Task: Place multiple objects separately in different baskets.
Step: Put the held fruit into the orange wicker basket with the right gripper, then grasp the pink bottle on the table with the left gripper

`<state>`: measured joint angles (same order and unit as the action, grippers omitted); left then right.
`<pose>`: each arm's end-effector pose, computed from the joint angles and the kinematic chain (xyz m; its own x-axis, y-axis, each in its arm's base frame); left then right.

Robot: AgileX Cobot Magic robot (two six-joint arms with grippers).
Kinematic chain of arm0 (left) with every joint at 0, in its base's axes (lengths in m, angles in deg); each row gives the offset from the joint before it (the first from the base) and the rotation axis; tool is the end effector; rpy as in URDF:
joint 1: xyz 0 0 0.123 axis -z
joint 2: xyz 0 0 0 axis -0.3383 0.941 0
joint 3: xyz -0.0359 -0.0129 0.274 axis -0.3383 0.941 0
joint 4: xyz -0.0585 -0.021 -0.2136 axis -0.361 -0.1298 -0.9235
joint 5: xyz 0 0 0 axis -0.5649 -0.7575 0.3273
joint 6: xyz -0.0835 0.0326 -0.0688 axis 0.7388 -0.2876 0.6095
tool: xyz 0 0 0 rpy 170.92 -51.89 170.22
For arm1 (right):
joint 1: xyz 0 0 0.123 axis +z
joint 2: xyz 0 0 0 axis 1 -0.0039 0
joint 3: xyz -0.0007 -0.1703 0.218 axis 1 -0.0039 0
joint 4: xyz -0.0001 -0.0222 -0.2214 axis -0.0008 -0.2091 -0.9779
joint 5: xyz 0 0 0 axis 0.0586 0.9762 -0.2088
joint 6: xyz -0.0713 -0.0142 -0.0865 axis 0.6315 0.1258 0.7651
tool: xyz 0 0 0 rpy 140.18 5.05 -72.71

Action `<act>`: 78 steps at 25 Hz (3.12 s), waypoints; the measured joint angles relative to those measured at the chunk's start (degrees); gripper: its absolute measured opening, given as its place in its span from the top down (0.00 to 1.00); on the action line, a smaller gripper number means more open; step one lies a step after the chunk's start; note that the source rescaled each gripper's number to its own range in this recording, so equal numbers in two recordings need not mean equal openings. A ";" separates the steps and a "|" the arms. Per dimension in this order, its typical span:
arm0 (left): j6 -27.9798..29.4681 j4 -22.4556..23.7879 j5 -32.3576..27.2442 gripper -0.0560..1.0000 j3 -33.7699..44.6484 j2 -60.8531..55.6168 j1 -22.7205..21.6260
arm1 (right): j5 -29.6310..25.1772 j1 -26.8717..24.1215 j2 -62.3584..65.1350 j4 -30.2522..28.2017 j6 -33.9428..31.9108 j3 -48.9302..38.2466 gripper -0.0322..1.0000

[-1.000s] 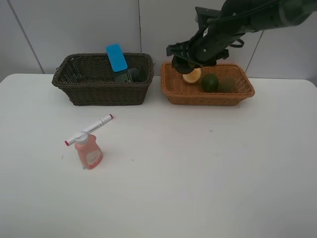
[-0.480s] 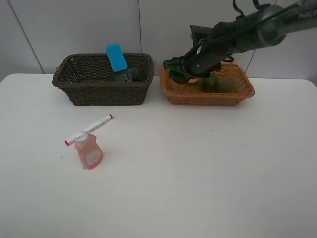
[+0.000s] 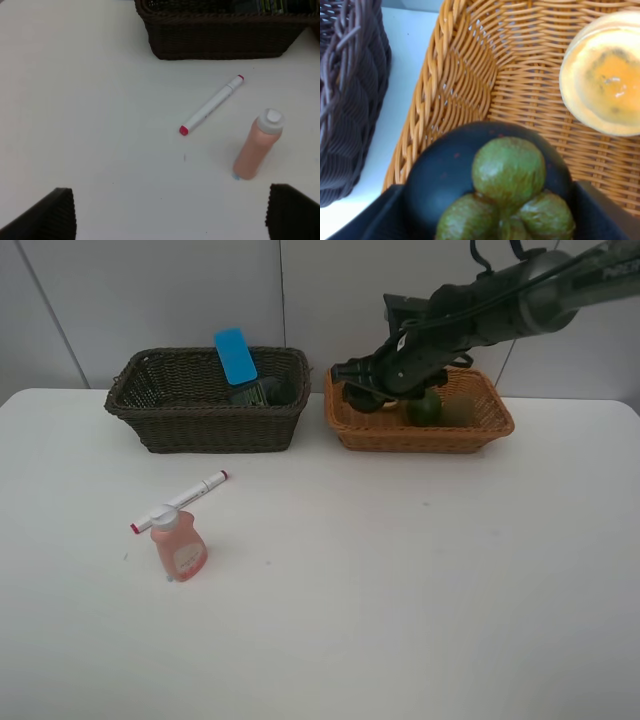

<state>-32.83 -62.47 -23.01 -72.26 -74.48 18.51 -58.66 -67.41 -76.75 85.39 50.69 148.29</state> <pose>-0.0039 -0.0067 0.2539 -0.4445 -0.0192 -0.8956 0.0272 0.9990 -0.0349 0.4153 0.1699 0.1610 -0.7675 -0.1068 -0.6321 -0.2315 0.9657 0.1179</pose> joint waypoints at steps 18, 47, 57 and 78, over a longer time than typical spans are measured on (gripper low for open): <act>0.00 0.00 0.00 0.00 0.00 0.00 0.00 | -0.21 0.00 0.00 -0.47 2.57 0.00 0.02; 0.00 0.00 0.00 0.00 0.00 0.00 0.00 | -22.88 2.72 32.12 -7.78 2.90 -7.37 0.01; 0.00 0.00 0.00 0.00 0.00 0.00 0.00 | -20.56 2.72 60.27 -8.97 3.01 -27.95 0.00; 0.00 0.00 0.00 0.00 0.00 0.00 0.00 | -35.53 2.72 108.27 -6.75 8.62 -52.21 0.00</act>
<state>-32.83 -62.47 -23.01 -72.26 -74.48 18.51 -94.19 -64.69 31.52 78.64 59.31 96.08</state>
